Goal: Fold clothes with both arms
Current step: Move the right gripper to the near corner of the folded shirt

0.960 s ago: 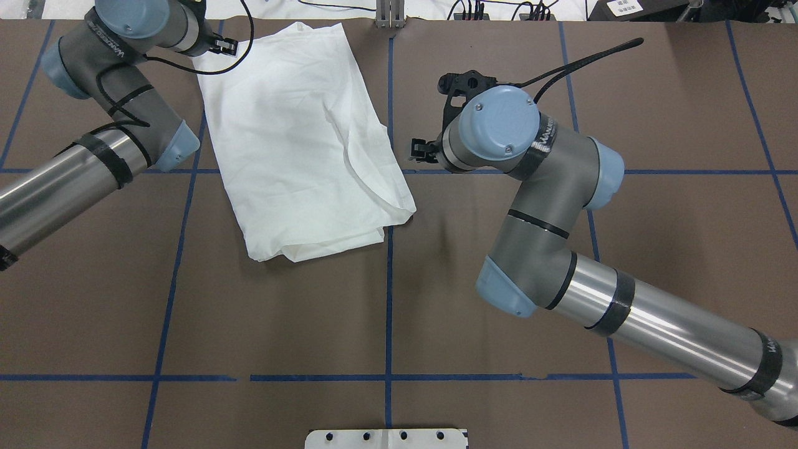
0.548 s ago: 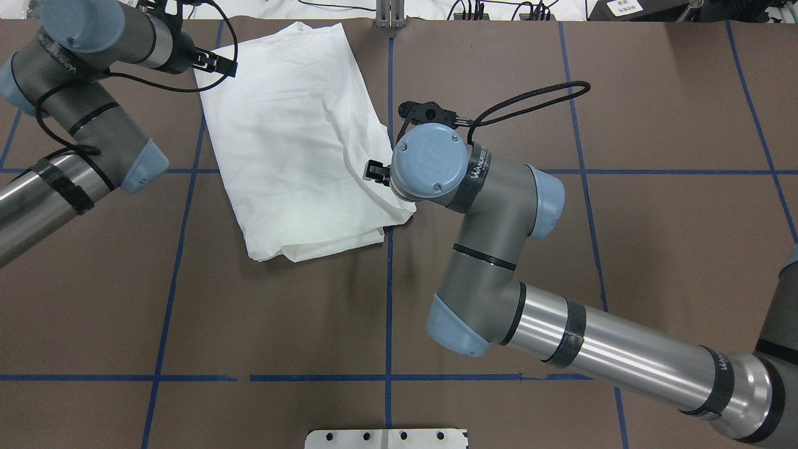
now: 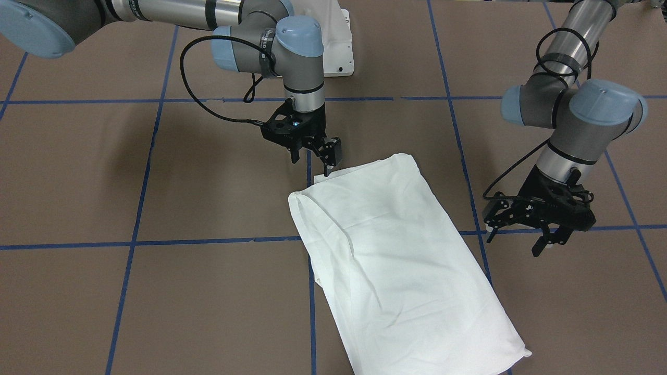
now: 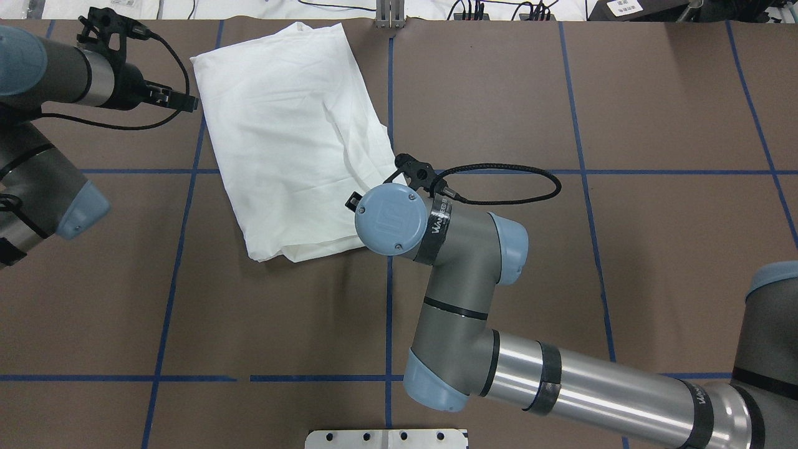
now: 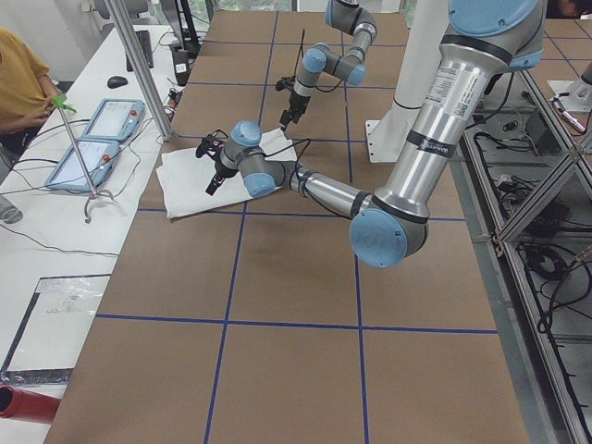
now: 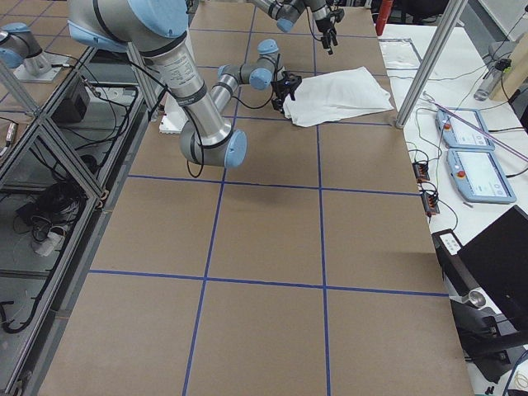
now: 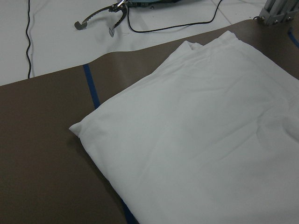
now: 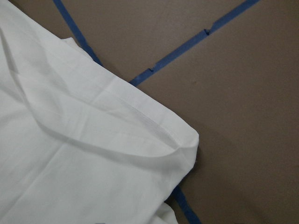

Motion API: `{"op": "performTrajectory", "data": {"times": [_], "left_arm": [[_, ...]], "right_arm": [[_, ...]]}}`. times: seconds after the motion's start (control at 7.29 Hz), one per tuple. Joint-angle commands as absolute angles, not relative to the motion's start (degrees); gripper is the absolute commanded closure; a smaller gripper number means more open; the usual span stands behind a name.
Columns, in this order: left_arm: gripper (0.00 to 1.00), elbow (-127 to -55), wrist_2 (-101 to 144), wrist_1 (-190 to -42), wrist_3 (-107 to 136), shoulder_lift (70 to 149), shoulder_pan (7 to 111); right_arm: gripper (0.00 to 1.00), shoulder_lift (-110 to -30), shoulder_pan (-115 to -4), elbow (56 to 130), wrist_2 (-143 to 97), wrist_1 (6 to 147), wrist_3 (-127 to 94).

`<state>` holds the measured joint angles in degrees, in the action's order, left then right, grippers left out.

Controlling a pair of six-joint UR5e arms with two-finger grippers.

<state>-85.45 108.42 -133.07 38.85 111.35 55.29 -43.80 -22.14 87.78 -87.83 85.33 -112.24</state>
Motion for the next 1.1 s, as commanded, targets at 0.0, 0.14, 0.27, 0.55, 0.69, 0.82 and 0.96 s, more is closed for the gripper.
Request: {"op": "performTrajectory", "data": {"times": [0.0,0.14,0.27,0.55,0.69,0.82,0.96], "left_arm": [[0.00,-86.31,108.46,-133.15,38.85,110.39,55.28],[0.00,-86.31,108.46,-133.15,38.85,110.30,55.28],[0.00,-86.40,108.37,-133.15,38.85,109.87,55.28],[0.00,-86.57,108.37,-133.15,38.85,109.60,55.28],[0.00,-87.27,108.46,-133.15,38.85,108.90,55.28],[0.00,-87.71,108.46,-133.15,38.85,108.81,55.28],[0.00,-87.71,108.46,-133.15,38.85,108.81,55.28]], "right_arm": [[0.11,-43.33,-19.35,85.62,-85.28,85.87,-121.61],[0.12,-40.63,-19.34,81.17,-84.47,85.78,-121.90],[0.15,-38.34,-19.42,77.99,-84.46,85.52,-121.82],[0.28,-37.36,-19.60,77.61,-82.72,85.52,-121.55],[0.29,-37.35,-19.77,76.91,-82.62,85.52,-121.38],[0.29,-37.35,-19.86,76.03,-82.10,85.60,-121.12],[0.29,-37.35,-19.95,75.07,-81.13,85.52,-120.85]]}}
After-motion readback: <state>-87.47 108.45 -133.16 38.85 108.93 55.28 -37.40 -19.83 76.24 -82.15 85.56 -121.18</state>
